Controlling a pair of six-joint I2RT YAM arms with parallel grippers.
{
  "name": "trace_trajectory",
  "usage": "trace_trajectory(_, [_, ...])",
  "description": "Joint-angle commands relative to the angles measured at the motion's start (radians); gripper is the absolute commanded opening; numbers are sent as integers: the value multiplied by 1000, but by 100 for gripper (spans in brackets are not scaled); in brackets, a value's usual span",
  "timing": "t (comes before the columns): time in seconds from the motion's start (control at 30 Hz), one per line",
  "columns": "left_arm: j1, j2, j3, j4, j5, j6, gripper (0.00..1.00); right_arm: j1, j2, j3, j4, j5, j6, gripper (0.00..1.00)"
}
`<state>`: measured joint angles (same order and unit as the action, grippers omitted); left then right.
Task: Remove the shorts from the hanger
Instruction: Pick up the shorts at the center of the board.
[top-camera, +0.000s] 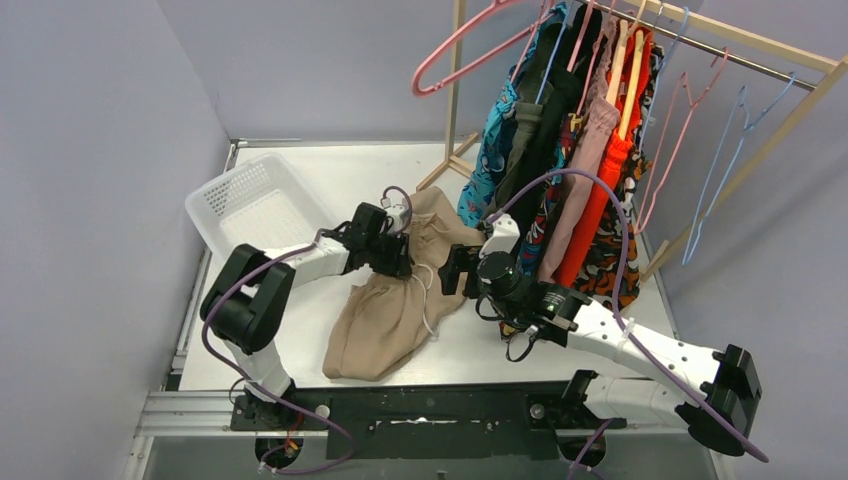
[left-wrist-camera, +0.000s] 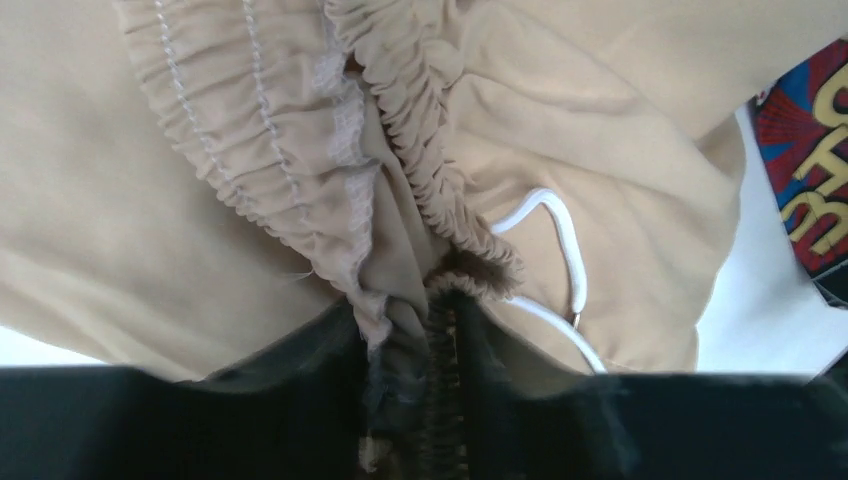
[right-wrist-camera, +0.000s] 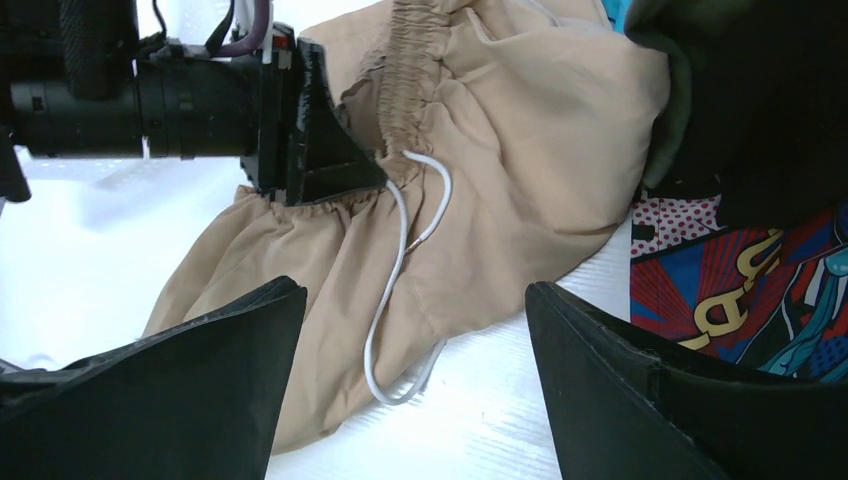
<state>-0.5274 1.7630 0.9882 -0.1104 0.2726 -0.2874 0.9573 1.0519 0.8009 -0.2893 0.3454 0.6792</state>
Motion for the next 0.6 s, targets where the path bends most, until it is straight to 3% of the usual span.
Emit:
trace_trajectory(0.0, [-11,-27,-51,55,68,-34,15,10,8,22,4,64,42,84])
trace_trajectory(0.03, [-11,-40,-61,50,56,-37,2,9,8,21,1,73,49,85])
trace_trajectory(0.07, [-11,-58,-68,35,36,-38,0,9,7,21,-3,83,55,86])
trace_trajectory(0.23, [-10,-276,-73,-10,-84,-7,0,8,4,23,-22,111,69,87])
trace_trajectory(0.37, [-7,-457,53,-153,-168,81,0,6,2,24,-36,128,87,88])
trace_trajectory(0.57, [-6,-547,258,-442,-205,210,0,2,-32,5,-28,180,131,92])
